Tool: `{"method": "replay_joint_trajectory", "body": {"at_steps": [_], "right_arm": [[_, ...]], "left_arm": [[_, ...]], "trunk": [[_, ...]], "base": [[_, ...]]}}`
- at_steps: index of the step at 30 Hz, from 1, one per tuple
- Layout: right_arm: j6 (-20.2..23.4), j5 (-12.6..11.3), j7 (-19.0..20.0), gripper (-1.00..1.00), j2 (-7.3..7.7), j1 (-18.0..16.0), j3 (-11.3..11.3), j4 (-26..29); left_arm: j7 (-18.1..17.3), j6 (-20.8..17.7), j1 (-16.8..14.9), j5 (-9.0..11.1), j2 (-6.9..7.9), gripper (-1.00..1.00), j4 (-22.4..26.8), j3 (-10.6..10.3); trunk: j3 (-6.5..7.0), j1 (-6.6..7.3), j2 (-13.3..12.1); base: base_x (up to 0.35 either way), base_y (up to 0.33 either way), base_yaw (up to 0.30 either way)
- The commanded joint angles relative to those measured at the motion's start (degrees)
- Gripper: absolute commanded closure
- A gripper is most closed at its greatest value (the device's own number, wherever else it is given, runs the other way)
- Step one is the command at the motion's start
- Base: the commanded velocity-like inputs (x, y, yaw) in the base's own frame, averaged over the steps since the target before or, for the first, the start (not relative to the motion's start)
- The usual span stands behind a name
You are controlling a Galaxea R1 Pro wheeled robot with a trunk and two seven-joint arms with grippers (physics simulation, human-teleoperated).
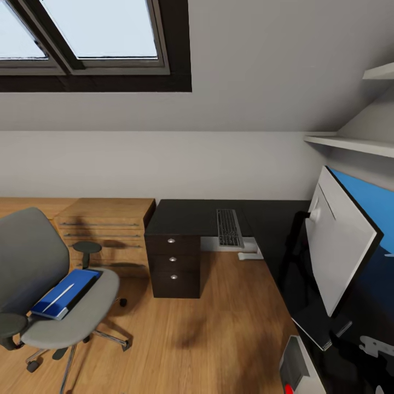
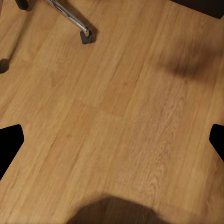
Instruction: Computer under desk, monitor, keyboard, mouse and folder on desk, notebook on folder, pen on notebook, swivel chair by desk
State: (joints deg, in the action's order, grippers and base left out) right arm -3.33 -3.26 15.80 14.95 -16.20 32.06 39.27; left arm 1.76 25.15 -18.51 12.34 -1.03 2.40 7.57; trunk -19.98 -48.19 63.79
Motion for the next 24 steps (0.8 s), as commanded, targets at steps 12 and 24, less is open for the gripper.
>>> {"method": "replay_joint_trajectory", "body": {"at_steps": [12, 24], "right_arm": [[-0.2, -0.3, 0.5, -1.0, -0.03, -0.1, 0.2, -0.6], [-0.3, -0.3, 0.5, -1.0, -0.02, -0.1, 0.2, -0.7]], "left_arm": [[0.1, 0.2, 0.0, -0.3, -0.01, -1.0, 0.0, 0.4], [0.2, 0.2, 0.0, -0.3, 0.05, -1.0, 0.0, 0.4]], "trunk": [[-2.22, -2.64, 4.9], [-4.2, -5.06, 9.3]], "base": [[0.0, 0.0, 0.0], [0.0, 0.0, 0.0]]}}
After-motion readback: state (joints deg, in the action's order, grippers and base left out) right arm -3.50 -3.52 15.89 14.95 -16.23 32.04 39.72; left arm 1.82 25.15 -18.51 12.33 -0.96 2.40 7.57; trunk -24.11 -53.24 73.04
